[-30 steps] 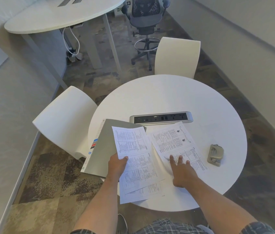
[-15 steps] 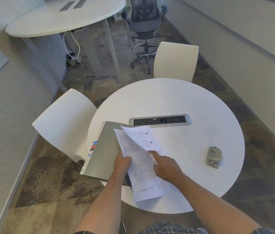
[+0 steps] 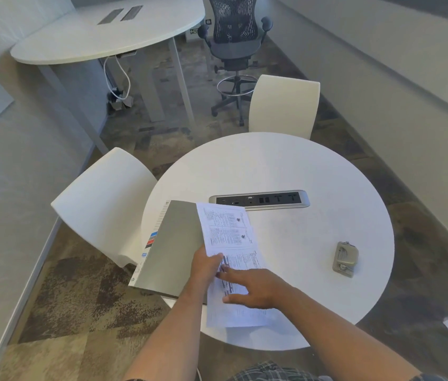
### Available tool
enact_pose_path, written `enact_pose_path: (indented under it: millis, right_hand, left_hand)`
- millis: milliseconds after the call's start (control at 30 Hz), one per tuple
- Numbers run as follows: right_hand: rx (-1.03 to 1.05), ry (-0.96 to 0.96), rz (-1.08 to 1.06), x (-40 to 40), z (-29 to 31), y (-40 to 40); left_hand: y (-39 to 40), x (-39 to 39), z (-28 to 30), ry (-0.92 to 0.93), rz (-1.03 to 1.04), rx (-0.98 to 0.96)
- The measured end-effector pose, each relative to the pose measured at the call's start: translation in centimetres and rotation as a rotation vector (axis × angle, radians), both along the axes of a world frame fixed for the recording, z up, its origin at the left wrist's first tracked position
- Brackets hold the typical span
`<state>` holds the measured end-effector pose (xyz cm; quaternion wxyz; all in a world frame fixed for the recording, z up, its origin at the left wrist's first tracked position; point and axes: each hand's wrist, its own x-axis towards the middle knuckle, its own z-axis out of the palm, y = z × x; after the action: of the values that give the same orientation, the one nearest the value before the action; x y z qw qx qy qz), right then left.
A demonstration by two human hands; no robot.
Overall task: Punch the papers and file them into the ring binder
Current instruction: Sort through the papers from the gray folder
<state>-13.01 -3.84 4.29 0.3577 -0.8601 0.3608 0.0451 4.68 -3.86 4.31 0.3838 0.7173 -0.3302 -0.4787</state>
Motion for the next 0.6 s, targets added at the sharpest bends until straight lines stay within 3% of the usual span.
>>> enact_pose_path:
  millis: [100,233,300,433,600]
  right_hand:
    - [0.027,-0.088,-0.24,-1.5,-0.2,-1.0]
    - [0.073,-0.526,-0.993,-4.1,-0.3,-2.8]
    - [0.193,-0.624,-1.212,-5.7,-0.4,-4.0]
    - [0.659,-0.736,-1.185,-8.2,-0.1,-5.5]
    - [0.607,-0.909,-1.053,-8.6,1.8,-5.7]
  left_hand:
    - [0.0,0.1,0.5,0.05,0.016,0.029]
    - [-0.8,0.9,1.2,0.197,-0.014,0.041]
    - [-1.0,1.1,1.3,0.243,-0.054,0.03]
    - [-1.7,1.0,1.6,0.303,-0.124,0.016]
    - [-2.8,0.2,2.6,0.381,-0.159,-0.003]
